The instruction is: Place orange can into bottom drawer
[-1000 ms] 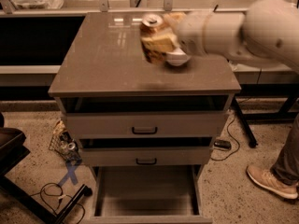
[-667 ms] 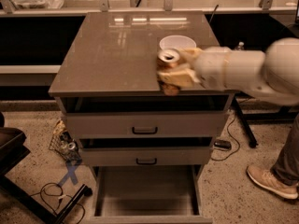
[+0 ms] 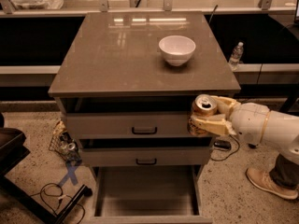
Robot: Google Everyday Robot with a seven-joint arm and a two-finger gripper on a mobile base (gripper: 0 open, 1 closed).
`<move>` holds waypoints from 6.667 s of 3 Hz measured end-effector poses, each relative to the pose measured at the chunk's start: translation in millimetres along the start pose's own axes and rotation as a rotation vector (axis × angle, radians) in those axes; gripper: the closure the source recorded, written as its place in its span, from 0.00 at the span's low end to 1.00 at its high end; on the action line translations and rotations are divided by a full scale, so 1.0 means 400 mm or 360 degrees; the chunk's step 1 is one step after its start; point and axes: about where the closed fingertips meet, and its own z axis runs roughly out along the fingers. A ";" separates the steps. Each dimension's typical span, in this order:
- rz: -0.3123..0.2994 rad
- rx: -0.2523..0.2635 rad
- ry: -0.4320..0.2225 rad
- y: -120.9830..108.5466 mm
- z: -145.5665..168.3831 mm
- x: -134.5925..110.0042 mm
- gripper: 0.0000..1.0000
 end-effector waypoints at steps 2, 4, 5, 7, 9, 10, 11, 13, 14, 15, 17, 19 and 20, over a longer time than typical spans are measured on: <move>0.0027 -0.0030 -0.0035 0.034 0.056 0.059 1.00; 0.0106 -0.0003 -0.0072 0.152 0.136 0.319 1.00; 0.0097 -0.0056 -0.0116 0.199 0.190 0.466 1.00; 0.0186 -0.0157 -0.0222 0.286 0.257 0.687 1.00; 0.0204 -0.0191 -0.0155 0.291 0.365 0.792 1.00; 0.0244 -0.0307 -0.0136 0.342 0.542 0.985 1.00; 0.0237 -0.0389 -0.0143 0.376 0.616 1.087 1.00; 0.0259 -0.0455 -0.0129 0.404 0.690 1.184 1.00; 0.0256 -0.0521 -0.0110 0.419 0.754 1.214 1.00; 0.0222 -0.0605 -0.0092 0.430 0.837 1.238 1.00; 0.0082 -0.0719 -0.0110 0.458 0.891 1.303 1.00; -0.0015 -0.0817 -0.0027 0.526 0.882 1.359 1.00; -0.0012 -0.0821 -0.0032 0.531 0.885 1.358 0.82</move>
Offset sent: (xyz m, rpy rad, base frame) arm 0.0064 0.0272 -0.0475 0.0331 0.0129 0.0310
